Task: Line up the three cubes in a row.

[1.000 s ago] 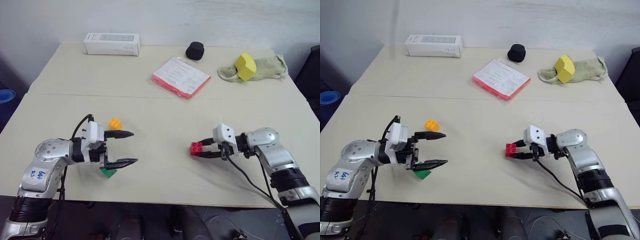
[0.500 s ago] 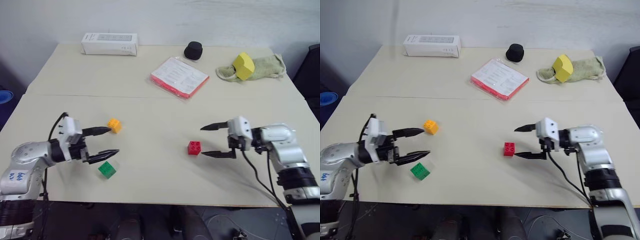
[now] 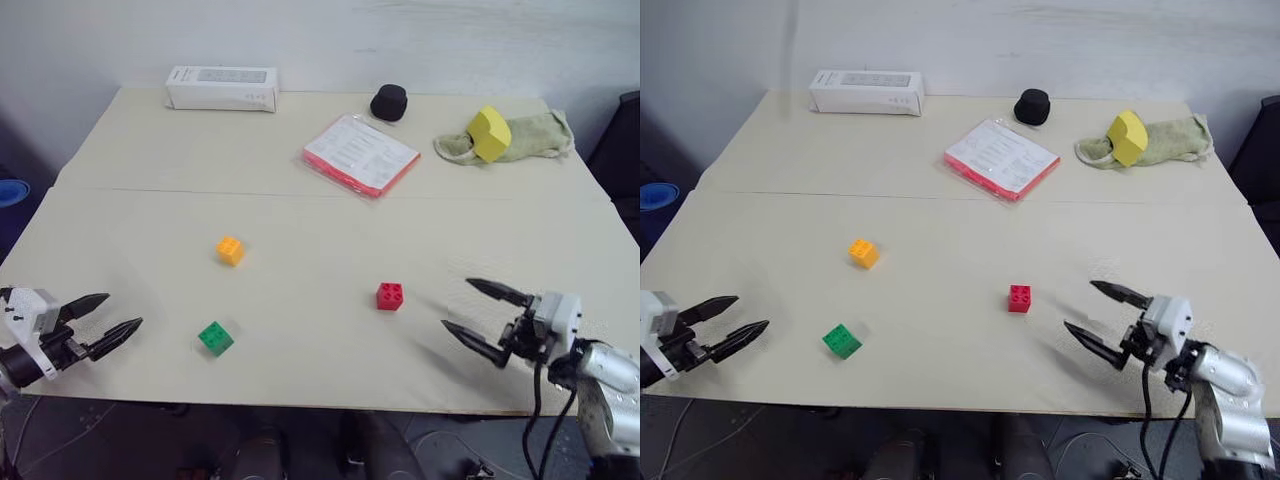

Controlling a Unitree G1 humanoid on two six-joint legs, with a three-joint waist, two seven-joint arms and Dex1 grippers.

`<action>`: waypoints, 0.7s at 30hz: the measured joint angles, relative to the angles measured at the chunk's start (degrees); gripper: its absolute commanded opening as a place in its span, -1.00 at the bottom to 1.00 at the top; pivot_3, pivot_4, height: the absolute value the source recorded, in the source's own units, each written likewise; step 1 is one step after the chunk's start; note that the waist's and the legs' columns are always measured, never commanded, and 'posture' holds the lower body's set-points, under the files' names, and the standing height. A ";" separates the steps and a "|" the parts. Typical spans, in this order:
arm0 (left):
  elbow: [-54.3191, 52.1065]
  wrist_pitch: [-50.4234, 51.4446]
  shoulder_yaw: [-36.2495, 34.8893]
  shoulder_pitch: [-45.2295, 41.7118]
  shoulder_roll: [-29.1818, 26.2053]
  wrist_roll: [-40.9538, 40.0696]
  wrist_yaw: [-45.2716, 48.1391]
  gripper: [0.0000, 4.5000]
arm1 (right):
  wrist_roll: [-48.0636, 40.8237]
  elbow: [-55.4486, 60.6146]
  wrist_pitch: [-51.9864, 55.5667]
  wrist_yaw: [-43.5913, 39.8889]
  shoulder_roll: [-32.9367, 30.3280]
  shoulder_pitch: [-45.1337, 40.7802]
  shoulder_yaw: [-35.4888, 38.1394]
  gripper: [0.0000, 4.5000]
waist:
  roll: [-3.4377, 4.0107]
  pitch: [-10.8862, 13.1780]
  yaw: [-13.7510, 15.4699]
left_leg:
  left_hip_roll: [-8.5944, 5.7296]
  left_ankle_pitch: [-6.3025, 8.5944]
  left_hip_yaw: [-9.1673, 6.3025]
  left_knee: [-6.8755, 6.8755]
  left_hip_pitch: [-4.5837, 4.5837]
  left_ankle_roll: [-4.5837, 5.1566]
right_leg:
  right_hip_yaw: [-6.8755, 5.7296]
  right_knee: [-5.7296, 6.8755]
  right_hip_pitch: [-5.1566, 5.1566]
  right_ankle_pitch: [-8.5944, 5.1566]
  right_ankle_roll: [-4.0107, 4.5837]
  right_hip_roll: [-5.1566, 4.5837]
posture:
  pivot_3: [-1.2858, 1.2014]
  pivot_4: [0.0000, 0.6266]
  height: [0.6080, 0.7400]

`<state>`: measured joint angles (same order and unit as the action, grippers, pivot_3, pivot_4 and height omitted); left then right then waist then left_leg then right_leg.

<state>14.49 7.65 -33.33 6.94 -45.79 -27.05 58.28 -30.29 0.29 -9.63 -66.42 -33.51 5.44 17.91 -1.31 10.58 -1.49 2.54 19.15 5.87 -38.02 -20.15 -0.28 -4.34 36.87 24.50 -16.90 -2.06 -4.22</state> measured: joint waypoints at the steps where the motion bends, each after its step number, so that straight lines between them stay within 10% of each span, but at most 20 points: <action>1: -0.28 0.71 0.00 0.04 0.00 -0.48 0.26 1.00 | -0.13 0.94 -0.12 0.06 0.00 0.56 0.13 0.99 | -0.01 0.00 0.00 | 0.00 0.00 0.00 0.00 0.02 0.00 | 0.00 0.01 -0.01 0.00 0.00 0.00 | 0.03 -0.52 1.00; 12: -5.16 -8.52 14.97 -4.66 -11.59 3.54 24.46 1.00 | -1.08 11.57 0.99 -6.85 -4.19 0.30 -5.23 0.99 | 0.01 0.00 -0.01 | 0.01 0.01 0.01 0.01 0.02 -0.04 | -0.03 0.01 0.01 -0.05 0.10 0.05 | 0.03 -0.52 1.00; 21: 4.35 -24.50 31.09 -26.10 -4.57 10.55 27.77 1.00 | -1.19 13.10 3.87 -7.02 -4.76 -0.62 -8.80 0.99 | -0.01 -0.01 1.16 | 0.02 -0.04 0.20 -0.10 -0.03 -0.09 | 0.02 0.01 0.05 -0.02 0.03 0.24 | 0.03 -0.52 1.00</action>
<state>18.84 -16.84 -2.24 -19.16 -50.37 -16.50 86.05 -31.48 13.39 -5.76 -73.44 -38.27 4.82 9.12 -1.32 10.57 -0.33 2.56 19.11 6.07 -38.12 -20.19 -0.37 -4.32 36.88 24.55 -16.92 -2.02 -3.98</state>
